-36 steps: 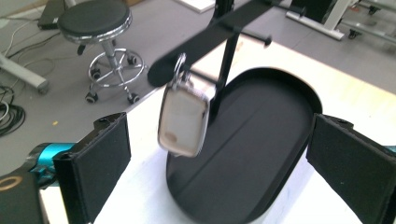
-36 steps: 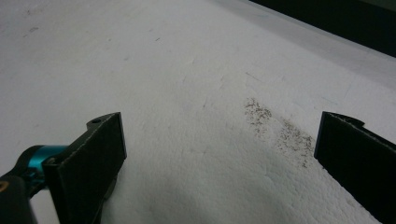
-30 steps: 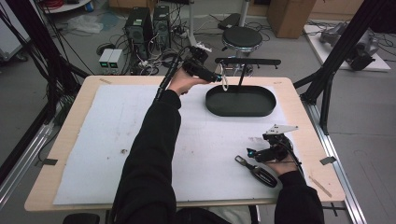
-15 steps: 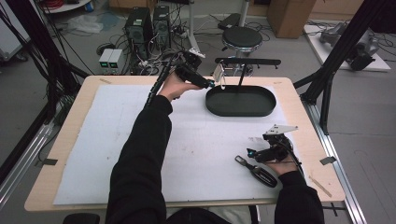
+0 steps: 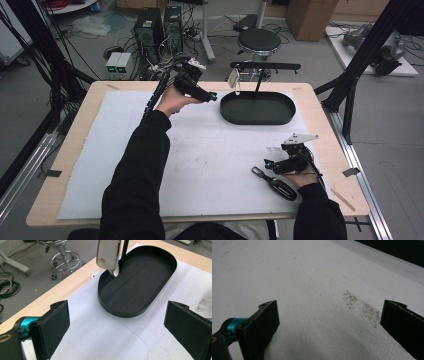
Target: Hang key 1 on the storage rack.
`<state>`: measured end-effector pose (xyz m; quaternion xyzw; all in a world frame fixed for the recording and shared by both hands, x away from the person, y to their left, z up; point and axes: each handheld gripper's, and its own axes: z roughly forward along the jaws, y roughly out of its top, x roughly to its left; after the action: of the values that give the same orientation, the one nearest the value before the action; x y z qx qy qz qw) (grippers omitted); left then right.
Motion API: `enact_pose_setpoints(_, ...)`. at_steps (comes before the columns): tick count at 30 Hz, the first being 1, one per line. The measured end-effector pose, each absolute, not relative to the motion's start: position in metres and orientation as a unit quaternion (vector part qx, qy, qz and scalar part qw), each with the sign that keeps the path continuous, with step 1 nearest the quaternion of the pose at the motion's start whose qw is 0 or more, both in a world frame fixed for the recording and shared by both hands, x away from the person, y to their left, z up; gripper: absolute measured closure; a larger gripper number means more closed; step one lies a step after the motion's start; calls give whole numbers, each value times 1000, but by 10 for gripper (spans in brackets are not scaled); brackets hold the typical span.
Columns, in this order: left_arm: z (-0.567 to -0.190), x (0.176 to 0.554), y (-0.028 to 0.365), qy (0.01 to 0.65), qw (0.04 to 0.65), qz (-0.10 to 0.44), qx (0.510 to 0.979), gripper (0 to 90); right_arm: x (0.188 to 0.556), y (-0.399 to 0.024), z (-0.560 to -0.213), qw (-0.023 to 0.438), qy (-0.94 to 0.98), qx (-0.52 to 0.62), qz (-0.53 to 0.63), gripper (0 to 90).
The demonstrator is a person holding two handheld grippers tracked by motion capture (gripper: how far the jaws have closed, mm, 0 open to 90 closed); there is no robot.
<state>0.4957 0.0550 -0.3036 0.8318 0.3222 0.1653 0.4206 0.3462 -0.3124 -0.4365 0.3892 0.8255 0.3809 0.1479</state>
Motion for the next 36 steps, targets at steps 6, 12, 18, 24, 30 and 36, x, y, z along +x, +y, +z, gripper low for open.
enact_pose_setpoints(6, -303, 487, 69, 326, 423, 169, 828, 68, 346, -312, -436, 148, 826, 389, 381, 14)
enact_pose_setpoints(12, -307, 477, 85, 331, 423, 171, 826, 68, 346, -312, -437, 149, 827, 389, 378, 14)
enact_pose_setpoints(18, -314, 469, 104, 343, 419, 175, 822, 68, 346, -311, -437, 147, 827, 390, 377, 14)
enact_pose_setpoints(24, -323, 463, 117, 351, 405, 177, 825, 68, 347, -311, -438, 146, 829, 389, 374, 15)
enact_pose_setpoints(30, -325, 455, 122, 348, 401, 175, 829, 68, 347, -310, -439, 148, 831, 389, 369, 14)
enact_pose_setpoints(36, -327, 448, 130, 349, 395, 174, 832, 68, 347, -310, -439, 148, 832, 387, 369, 14)
